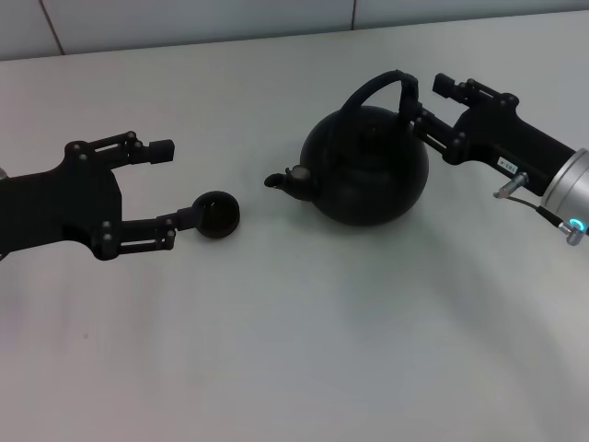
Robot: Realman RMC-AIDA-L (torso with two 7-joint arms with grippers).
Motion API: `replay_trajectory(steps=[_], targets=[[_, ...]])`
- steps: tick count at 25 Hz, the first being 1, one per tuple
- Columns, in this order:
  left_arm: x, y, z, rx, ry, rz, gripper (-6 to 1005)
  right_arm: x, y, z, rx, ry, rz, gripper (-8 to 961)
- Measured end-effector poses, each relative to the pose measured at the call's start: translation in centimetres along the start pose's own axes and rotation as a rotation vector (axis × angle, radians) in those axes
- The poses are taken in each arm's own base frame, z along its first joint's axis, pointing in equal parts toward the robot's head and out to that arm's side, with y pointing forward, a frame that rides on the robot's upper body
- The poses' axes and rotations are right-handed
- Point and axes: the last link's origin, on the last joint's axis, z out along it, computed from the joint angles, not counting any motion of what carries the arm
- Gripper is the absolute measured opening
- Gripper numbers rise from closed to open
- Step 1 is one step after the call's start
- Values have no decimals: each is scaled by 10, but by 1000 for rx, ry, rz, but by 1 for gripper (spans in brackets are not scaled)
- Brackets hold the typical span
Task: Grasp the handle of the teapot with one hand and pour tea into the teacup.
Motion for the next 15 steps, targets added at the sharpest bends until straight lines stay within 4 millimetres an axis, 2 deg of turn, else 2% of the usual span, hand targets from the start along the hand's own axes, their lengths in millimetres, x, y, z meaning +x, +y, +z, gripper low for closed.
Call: replay_trajectory(steps=[4, 10, 15], targets=[[0, 0, 0, 1, 0, 0, 809, -6, 2, -6, -22, -18, -18, 572], [-1, 0, -1, 3, 0, 2, 809, -12, 8, -5, -112, 23, -5, 673], [-1, -1, -2, 4, -2, 4, 809, -32, 18, -12, -237, 18, -81, 727]])
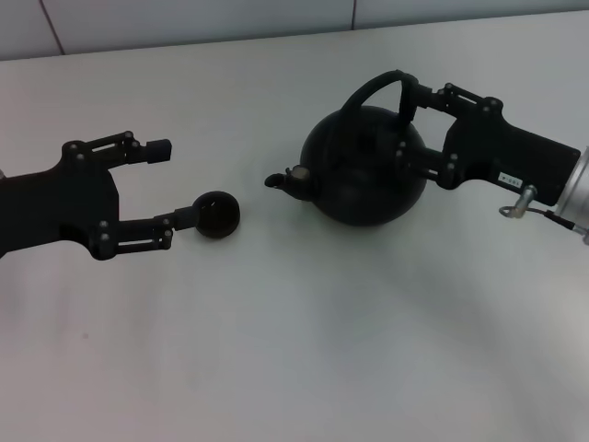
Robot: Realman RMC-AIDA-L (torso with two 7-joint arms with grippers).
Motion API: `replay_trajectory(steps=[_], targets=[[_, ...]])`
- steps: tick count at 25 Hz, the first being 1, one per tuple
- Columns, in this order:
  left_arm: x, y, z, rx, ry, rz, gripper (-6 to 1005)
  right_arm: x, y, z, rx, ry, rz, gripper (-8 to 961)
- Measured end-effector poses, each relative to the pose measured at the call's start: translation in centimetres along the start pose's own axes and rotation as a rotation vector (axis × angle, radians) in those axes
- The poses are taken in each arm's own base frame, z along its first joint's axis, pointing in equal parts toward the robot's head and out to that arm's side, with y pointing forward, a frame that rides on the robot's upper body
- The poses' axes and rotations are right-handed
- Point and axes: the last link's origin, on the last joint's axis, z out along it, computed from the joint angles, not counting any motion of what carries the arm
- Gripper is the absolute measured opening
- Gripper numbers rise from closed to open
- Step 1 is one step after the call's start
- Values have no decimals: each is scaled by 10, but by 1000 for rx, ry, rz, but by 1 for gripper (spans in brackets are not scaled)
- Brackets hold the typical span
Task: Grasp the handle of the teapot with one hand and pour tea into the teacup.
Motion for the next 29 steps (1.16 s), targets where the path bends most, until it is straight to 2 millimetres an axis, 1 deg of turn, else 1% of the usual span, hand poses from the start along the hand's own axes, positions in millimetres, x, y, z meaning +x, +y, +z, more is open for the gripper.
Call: replay_trajectory(steps=[4, 7, 10, 11, 12, 13, 14, 15, 19, 24, 29], targets=[[0, -1, 0, -1, -1, 2, 809, -18, 2, -4, -94, -2, -52, 748], [1, -1, 0, -1, 0, 2, 809, -22, 2, -3, -126, 3, -71, 748], [1, -1, 1, -2, 1, 3, 809, -27, 1, 8, -176, 37, -94, 748], [1, -1, 1, -3, 2, 3, 809, -27, 1, 8, -176, 37, -94, 748], [1, 0, 2, -4, 4, 2, 809, -29, 2, 16, -201, 42, -100, 748], [1, 0, 2, -4, 4, 2, 809, -29, 2, 16, -201, 42, -100, 748], [1, 0, 2, -5, 5, 2, 809, -31, 3, 25, -219, 34, -101, 748], [1, 0, 2, -5, 5, 2, 809, -31, 3, 25, -219, 34, -101, 748], [1, 0, 2, -7, 5, 2, 809, -37, 10, 43, -278, 16, -105, 748], [1, 1, 2, -4, 5, 1, 809, -37, 16, 50, -326, 15, -95, 748], [1, -1, 1, 5, 7, 0, 809, -35, 17, 50, -330, 26, -95, 748]])
